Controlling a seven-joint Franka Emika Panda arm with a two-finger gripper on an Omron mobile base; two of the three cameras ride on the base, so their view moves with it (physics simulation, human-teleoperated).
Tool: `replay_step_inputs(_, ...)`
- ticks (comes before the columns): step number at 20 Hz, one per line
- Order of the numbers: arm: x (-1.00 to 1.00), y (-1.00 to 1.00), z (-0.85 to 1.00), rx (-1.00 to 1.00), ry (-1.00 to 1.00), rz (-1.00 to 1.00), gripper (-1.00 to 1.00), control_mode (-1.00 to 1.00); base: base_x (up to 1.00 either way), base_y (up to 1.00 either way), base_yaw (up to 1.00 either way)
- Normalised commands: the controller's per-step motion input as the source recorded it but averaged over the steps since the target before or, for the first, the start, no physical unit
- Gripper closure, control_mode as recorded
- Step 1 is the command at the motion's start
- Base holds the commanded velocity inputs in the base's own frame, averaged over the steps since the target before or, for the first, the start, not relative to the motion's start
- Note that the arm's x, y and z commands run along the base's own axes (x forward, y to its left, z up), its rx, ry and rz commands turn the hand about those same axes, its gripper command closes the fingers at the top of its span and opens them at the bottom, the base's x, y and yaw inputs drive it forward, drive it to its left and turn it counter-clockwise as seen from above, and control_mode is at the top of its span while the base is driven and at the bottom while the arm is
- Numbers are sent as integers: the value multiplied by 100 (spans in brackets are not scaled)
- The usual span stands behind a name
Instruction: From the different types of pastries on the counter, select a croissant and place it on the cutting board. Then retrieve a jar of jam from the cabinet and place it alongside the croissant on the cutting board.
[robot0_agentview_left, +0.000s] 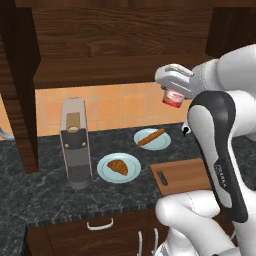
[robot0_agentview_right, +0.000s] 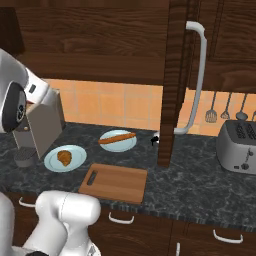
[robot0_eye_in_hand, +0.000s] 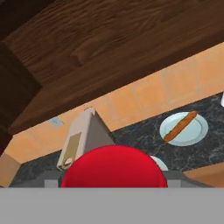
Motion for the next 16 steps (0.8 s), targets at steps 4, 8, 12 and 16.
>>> replay_step_inputs(4, 0, -41, -48, 7, 0, 52, 100, -100, 0, 0, 0)
replay_step_inputs(8, 23, -3, -49, 0, 0, 58, 100, -100, 0, 0, 0)
replay_step_inputs(12, 26, 14, -31, 0, -3, 50, 100, -100, 0, 0, 0)
replay_step_inputs(16, 10, 24, -17, 0, -13, 44, 100, -100, 0, 0, 0)
